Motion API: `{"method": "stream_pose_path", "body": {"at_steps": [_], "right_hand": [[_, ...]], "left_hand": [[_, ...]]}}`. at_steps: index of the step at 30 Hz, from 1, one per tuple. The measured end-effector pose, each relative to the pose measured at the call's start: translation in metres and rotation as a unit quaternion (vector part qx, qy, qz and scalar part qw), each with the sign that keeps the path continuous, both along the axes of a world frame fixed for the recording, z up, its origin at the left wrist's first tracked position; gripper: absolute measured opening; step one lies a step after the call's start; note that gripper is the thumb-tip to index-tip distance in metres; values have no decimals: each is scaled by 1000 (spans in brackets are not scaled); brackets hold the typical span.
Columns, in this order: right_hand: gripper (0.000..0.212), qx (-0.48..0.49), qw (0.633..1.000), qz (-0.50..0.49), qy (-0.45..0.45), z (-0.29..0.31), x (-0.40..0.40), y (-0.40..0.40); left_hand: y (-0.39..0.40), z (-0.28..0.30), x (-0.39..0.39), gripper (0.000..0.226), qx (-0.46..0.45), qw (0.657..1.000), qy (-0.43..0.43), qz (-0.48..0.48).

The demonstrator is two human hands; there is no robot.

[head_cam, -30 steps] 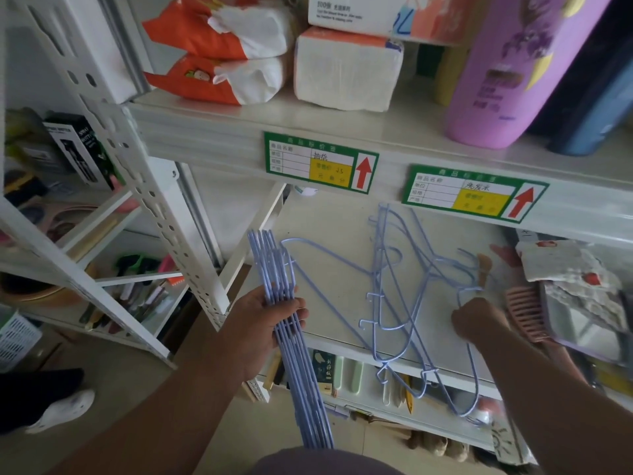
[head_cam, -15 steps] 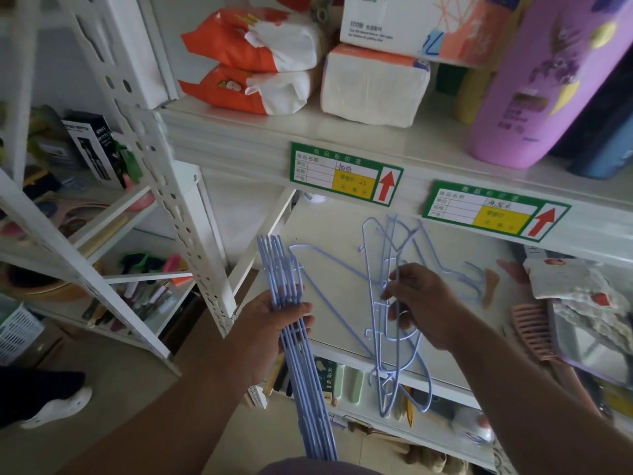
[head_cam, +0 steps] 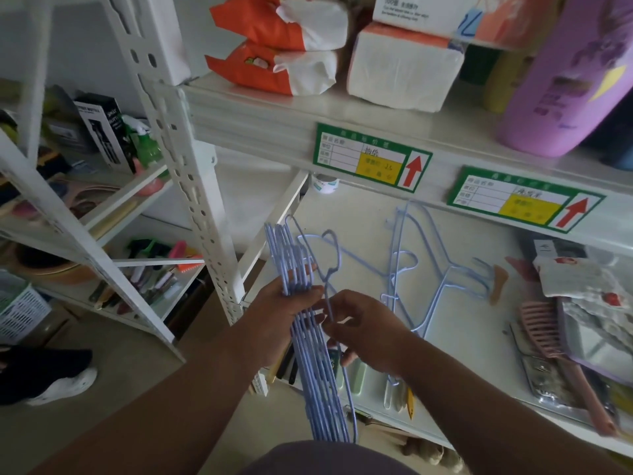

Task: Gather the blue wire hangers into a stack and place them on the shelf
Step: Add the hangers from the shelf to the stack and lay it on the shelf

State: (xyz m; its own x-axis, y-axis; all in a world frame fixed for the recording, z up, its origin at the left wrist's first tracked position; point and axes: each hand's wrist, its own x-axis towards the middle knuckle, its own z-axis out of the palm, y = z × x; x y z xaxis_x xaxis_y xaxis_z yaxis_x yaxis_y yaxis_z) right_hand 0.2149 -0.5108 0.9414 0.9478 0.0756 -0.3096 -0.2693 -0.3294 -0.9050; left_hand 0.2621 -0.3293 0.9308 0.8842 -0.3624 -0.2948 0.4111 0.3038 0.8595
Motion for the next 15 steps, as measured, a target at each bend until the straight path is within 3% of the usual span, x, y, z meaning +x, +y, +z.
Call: {"method": "stream_pose_path", "body": {"at_steps": [5, 11, 15], "right_hand": [[26, -10, 1000, 18, -3, -7, -2, 9], [31, -26, 999, 33, -5, -13, -2, 10], [18, -63, 995, 73, 21, -13, -5, 11]], "left_hand": [[0, 1, -1, 35, 28, 999, -20, -20], [0, -1, -2, 36, 8, 1000, 19, -7], [-3, 1, -2, 33, -15, 999, 41, -3]]}}
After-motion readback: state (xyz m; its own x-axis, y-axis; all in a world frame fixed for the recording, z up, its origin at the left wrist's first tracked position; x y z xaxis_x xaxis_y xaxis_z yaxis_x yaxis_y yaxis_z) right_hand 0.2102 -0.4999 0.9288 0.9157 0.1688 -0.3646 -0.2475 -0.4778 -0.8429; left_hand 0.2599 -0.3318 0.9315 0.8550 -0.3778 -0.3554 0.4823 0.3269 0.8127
